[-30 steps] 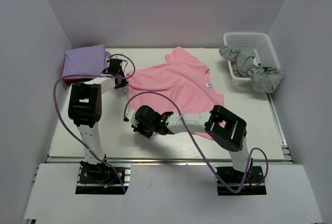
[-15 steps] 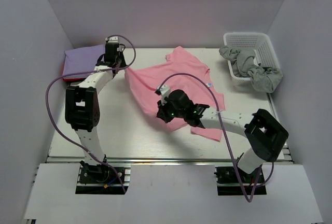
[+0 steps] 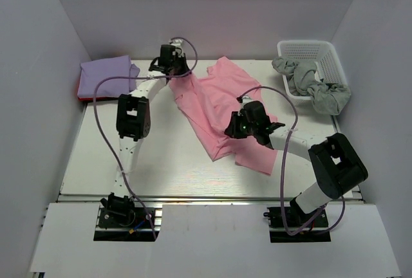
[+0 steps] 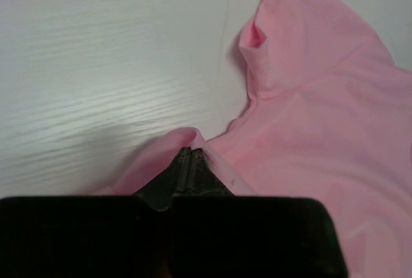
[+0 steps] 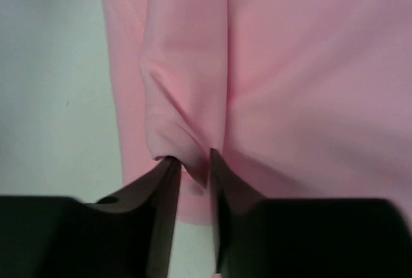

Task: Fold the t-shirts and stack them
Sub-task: Flatten out the tshirt

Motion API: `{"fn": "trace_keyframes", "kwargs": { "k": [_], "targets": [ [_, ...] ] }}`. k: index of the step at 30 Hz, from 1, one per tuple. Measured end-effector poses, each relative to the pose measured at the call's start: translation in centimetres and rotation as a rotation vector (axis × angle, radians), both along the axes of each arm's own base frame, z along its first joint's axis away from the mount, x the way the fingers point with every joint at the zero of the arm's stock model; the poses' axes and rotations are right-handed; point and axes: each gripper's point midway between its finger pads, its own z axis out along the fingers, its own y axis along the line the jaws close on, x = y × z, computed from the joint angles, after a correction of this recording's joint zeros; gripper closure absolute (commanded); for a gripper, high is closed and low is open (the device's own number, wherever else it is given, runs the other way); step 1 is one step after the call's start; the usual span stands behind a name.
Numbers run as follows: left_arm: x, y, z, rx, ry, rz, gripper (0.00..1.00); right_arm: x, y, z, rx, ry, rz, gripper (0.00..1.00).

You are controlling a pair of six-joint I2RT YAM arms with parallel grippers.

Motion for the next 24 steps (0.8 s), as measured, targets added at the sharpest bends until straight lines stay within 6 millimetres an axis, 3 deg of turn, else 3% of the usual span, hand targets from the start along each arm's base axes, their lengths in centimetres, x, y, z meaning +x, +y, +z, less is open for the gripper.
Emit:
{"fn": "trace_keyframes", "kwargs": {
  "k": [3,4,5,9,13,17,20,24],
  "targets": [
    [-0.6,-2.6,-3.6,0.002,0.048,-0.052,0.37,0.9,-1.7,-0.4,0.004,0.041,-0.079,0.48],
    [-1.1,-3.3,-4.5,0.002,0.069,-0.066,0.01,1.1,-2.4,-0.6,-0.003,0.051,-0.105,0.46],
    [-1.5,-3.9,-5.0,-0.003,0.085,-0.073,0.0,1.3,-3.0,-0.8,-0.015,0.058,-0.128,0.46],
    [-1.2,-4.5,-1.5,-0.021,0.02,-0.082,0.0,2.1,-5.8,-1.6,-0.102,0.069,-0.213,0.41],
    [-2.3,-2.4,1.1,0.012,0.007,-0.046,0.0,2.9,-6.3,-0.6,-0.169,0.028,-0.185,0.38],
    [-5.2,0.5,3.3,0.064,0.024,0.017,0.0,3.9,-5.9,1.1,-0.201,-0.037,-0.145,0.38],
    [-7.4,2.4,3.6,0.088,0.05,0.053,0.0,4.1,-6.2,1.6,-0.231,-0.062,-0.137,0.38],
    [-9.3,4.3,1.0,0.15,0.105,0.07,0.13,4.0,-6.6,1.5,-0.262,-0.071,-0.117,0.38]
  ]
}}
